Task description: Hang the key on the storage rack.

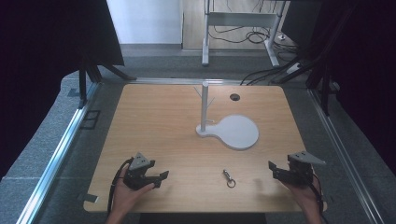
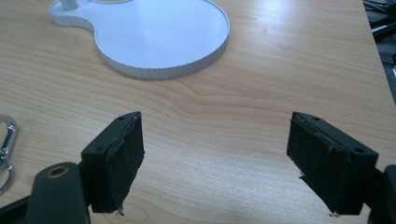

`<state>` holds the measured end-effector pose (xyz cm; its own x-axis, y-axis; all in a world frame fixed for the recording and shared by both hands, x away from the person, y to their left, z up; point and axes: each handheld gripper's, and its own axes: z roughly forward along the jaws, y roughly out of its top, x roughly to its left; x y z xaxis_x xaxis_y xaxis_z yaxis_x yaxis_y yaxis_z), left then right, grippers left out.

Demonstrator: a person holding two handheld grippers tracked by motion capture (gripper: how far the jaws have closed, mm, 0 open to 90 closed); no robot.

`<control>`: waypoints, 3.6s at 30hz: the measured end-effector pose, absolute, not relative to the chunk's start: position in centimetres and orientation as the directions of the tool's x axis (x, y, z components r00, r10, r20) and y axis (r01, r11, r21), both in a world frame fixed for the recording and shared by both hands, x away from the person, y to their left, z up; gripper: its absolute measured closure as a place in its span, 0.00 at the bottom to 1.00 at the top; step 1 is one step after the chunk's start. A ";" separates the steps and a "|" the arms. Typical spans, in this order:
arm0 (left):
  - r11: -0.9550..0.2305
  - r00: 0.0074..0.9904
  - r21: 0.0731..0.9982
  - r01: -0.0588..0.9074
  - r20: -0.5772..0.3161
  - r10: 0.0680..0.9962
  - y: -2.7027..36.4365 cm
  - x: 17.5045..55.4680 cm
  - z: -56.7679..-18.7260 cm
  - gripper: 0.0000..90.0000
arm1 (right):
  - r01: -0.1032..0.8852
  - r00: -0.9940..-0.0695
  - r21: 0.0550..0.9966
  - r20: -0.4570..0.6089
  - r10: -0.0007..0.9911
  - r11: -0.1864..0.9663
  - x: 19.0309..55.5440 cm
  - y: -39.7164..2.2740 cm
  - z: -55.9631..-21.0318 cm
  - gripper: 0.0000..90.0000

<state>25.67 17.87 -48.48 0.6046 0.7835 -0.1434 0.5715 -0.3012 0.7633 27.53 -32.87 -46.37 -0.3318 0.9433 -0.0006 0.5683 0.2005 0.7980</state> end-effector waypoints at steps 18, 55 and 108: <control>-0.333 0.629 0.763 0.554 -0.122 0.768 17.4 26.0 -48.2 0.30 | 0.558 -0.402 0.795 0.007 0.916 0.239 27.2 -32.0 -46.6 0.33; -0.371 0.665 0.749 0.549 -0.123 0.736 17.0 25.4 -47.6 0.31 | 0.566 -0.527 0.758 0.029 0.849 0.325 27.6 -26.8 -44.9 0.48; -0.365 0.668 0.751 0.550 -0.134 0.732 17.2 25.2 -47.4 0.32 | 0.635 -0.687 0.505 0.022 0.726 0.585 29.0 -18.0 -46.9 0.69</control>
<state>25.20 17.18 -47.38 0.6683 0.7318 -0.1337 0.5500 -0.3651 0.7511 28.96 -18.02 -46.94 -0.6869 0.7265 0.0220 0.6345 0.5847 0.5055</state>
